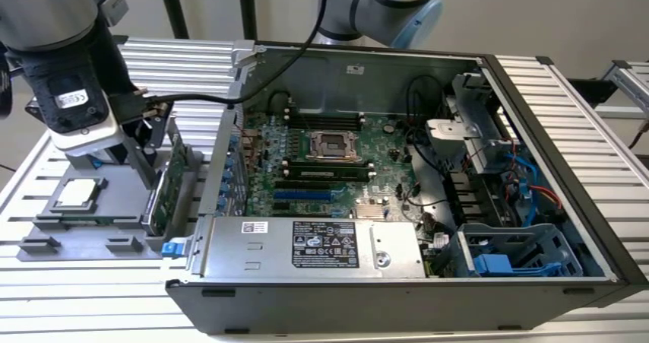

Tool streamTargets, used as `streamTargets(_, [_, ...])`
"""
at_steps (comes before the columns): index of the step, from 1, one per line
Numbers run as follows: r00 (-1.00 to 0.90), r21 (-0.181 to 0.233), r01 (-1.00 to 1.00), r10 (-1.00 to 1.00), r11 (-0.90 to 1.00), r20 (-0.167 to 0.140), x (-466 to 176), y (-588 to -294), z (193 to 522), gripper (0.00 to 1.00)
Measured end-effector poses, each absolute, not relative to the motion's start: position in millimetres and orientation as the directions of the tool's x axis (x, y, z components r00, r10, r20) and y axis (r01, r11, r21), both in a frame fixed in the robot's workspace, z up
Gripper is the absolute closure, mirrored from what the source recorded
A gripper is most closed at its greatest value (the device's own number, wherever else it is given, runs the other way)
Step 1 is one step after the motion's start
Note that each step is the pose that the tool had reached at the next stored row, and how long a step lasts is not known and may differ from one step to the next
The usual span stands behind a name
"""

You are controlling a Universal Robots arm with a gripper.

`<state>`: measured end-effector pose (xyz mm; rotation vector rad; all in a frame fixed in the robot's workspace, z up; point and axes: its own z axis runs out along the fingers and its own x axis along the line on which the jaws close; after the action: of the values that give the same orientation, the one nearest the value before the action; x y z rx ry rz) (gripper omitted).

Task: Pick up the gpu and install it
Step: 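Pick up the gpu and move the gpu toward the slot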

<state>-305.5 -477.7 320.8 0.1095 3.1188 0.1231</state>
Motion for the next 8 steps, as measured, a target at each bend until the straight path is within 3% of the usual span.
streamTargets(8, [-0.997, 0.079, 0.069, 0.071, 0.994, -0.016, -305.5, -477.7, 317.7, 0.00])
